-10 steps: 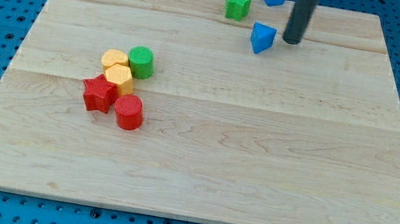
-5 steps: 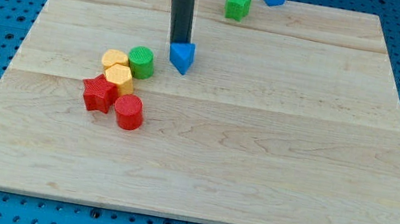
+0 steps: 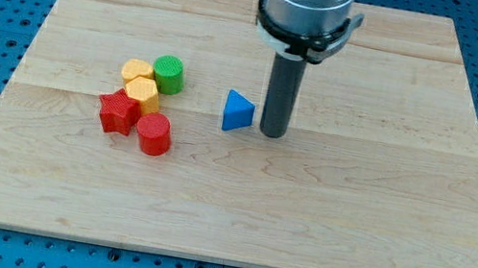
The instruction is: Move the blue triangle towards the green circle
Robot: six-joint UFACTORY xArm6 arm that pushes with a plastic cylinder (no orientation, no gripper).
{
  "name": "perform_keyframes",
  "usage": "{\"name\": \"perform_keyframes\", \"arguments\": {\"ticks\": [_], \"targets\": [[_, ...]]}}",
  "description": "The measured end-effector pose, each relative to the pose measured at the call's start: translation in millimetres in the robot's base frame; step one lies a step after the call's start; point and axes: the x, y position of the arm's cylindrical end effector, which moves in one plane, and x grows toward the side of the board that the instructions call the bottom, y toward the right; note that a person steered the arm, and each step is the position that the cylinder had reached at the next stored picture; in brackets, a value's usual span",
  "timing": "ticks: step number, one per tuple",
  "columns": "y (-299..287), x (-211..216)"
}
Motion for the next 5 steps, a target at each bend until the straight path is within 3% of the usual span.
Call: {"name": "perform_keyframes", "arguments": {"ticks": [3,4,5], "targets": [[-100.4,-11.4],[-70.2,22.1],[-12.9,18.0]]}}
